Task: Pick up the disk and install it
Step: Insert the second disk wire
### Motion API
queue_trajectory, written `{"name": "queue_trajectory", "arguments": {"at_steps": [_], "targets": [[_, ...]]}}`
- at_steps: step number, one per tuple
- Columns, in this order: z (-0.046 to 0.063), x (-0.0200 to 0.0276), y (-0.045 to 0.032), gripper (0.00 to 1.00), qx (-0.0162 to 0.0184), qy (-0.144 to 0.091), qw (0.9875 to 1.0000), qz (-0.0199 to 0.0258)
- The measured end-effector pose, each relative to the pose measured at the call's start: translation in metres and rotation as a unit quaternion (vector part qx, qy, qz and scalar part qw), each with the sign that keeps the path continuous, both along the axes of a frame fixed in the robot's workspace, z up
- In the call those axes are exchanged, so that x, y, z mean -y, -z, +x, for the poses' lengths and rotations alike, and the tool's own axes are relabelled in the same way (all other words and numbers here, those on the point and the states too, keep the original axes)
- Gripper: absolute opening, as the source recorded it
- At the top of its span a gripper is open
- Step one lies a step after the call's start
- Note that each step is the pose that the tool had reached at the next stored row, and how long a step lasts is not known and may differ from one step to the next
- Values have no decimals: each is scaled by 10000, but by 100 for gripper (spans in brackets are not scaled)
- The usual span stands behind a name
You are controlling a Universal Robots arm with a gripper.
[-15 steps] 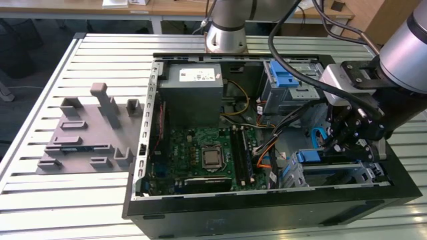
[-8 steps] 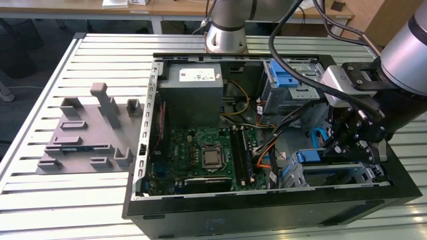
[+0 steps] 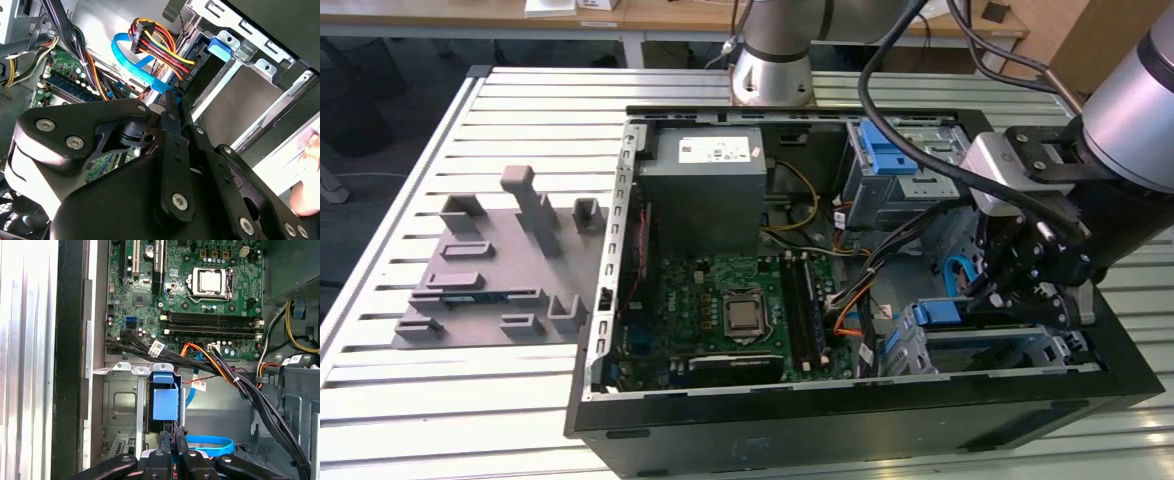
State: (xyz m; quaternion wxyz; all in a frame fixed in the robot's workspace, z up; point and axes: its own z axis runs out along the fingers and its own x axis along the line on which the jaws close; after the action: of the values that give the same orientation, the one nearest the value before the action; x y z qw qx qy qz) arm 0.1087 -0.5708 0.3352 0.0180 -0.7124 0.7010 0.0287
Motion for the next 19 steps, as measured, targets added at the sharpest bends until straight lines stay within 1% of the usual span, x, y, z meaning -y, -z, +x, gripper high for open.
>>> {"name": "queue_trajectory", "arguments": {"at_steps": [13, 16, 18, 19], "targets": [[15, 0, 17, 16, 0, 18, 10000, 1], [16, 0, 0, 16, 1, 18, 10000, 10], [16, 0, -15, 16, 0, 19, 10000, 7], [16, 0, -16, 16, 0, 22, 10000, 22]]}}
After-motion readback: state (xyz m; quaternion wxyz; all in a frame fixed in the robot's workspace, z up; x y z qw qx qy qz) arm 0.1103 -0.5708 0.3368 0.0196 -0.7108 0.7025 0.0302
